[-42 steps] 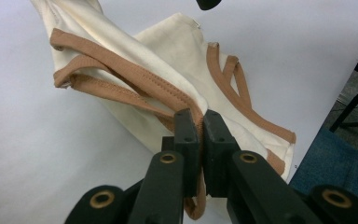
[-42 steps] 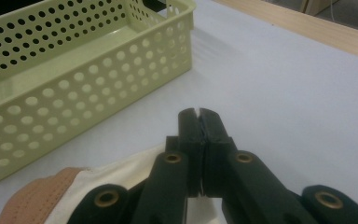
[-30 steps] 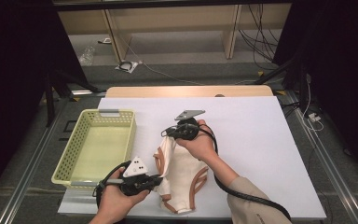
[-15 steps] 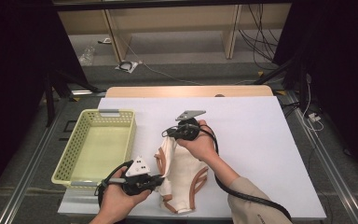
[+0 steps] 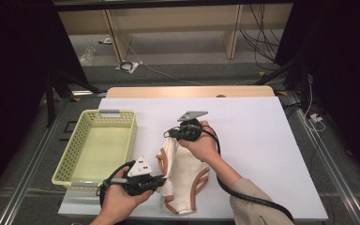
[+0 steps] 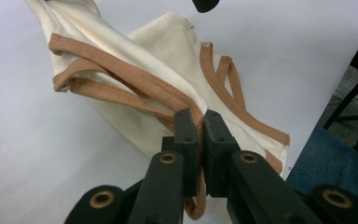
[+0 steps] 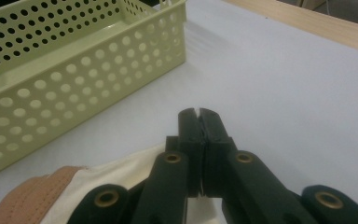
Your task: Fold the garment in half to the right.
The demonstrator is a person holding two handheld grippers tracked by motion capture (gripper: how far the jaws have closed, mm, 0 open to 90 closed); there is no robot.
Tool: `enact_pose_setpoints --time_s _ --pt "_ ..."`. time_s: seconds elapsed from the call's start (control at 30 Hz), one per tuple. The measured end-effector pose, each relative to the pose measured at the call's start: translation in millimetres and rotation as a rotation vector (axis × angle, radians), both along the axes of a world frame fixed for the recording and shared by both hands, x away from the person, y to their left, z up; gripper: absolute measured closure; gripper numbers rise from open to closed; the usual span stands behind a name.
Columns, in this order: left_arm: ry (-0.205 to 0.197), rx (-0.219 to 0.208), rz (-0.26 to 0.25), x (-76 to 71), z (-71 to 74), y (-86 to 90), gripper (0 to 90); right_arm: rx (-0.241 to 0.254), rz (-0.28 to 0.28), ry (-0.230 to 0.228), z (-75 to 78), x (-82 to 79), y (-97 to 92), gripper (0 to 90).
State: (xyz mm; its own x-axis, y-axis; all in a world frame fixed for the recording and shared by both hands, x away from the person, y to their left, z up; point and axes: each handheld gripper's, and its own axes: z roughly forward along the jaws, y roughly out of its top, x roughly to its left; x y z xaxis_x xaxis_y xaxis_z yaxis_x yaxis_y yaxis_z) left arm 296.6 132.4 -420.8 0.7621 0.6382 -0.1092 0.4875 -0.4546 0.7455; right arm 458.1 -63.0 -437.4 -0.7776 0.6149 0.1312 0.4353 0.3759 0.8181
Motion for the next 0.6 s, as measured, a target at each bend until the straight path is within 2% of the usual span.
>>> enact_pose_setpoints --time_s 0.6 --pt "0.009 0.02 -0.019 1.7 0.4 -3.9 85.3 -0.001 -0.008 0.001 -1.7 -1.2 -4.3 89.5"
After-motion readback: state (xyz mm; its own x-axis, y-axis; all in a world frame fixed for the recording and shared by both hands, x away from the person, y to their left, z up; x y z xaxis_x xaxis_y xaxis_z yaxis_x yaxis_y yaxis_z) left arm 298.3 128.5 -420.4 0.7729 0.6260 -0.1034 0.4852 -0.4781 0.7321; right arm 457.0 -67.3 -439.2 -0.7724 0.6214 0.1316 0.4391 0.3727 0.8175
